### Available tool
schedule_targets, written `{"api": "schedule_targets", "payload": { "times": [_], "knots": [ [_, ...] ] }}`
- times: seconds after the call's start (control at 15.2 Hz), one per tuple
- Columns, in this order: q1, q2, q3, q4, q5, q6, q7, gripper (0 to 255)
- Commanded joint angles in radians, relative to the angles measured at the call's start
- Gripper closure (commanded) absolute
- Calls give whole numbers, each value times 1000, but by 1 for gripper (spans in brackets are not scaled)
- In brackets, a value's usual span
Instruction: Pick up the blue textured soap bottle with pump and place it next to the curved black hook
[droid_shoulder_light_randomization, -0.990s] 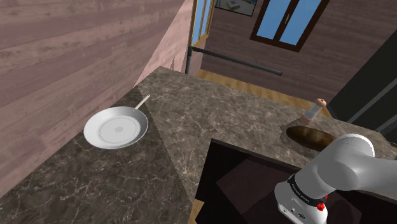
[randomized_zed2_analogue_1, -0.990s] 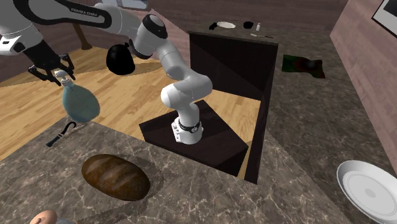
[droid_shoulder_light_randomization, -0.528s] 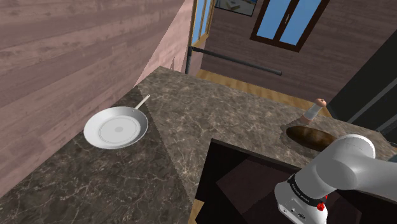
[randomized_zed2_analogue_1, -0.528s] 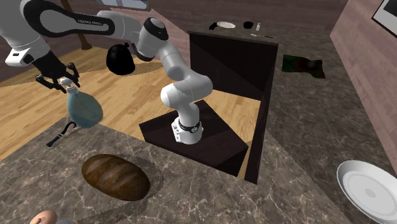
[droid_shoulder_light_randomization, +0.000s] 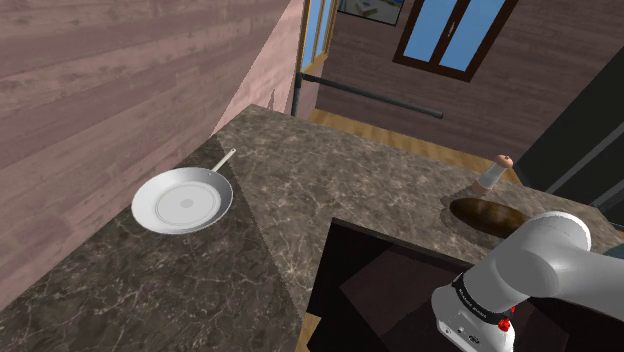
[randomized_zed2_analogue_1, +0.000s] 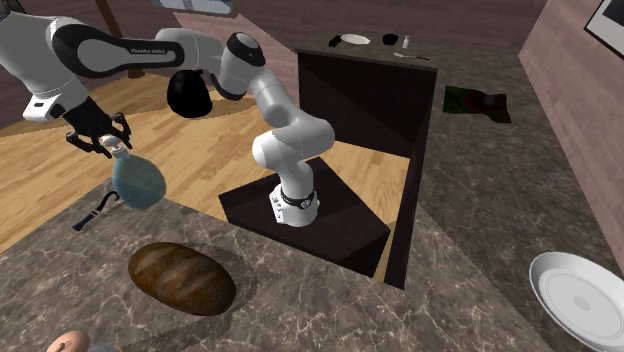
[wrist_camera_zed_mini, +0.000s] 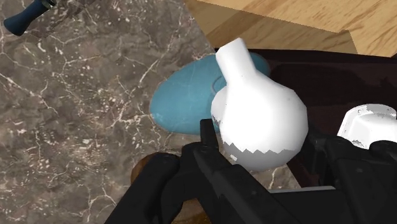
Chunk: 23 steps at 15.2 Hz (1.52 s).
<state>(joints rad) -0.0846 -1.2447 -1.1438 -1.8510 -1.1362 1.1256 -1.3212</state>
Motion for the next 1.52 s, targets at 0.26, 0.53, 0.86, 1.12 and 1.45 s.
{"api": "schedule_targets", "payload": {
  "times": [0.26, 0.53, 0.86, 1.12, 1.45],
  "knots": [
    [-26, -42, -36, -67, -36, 42, 13, 255],
    [-37, -63, -60, -99, -58, 65, 20, 255],
    [-37, -63, -60, -99, -58, 65, 20, 255],
    [-37, -63, -60, -99, -58, 65, 20, 0],
    [-24, -47, -45, -72, -42, 49, 16, 0]
  ]
}}
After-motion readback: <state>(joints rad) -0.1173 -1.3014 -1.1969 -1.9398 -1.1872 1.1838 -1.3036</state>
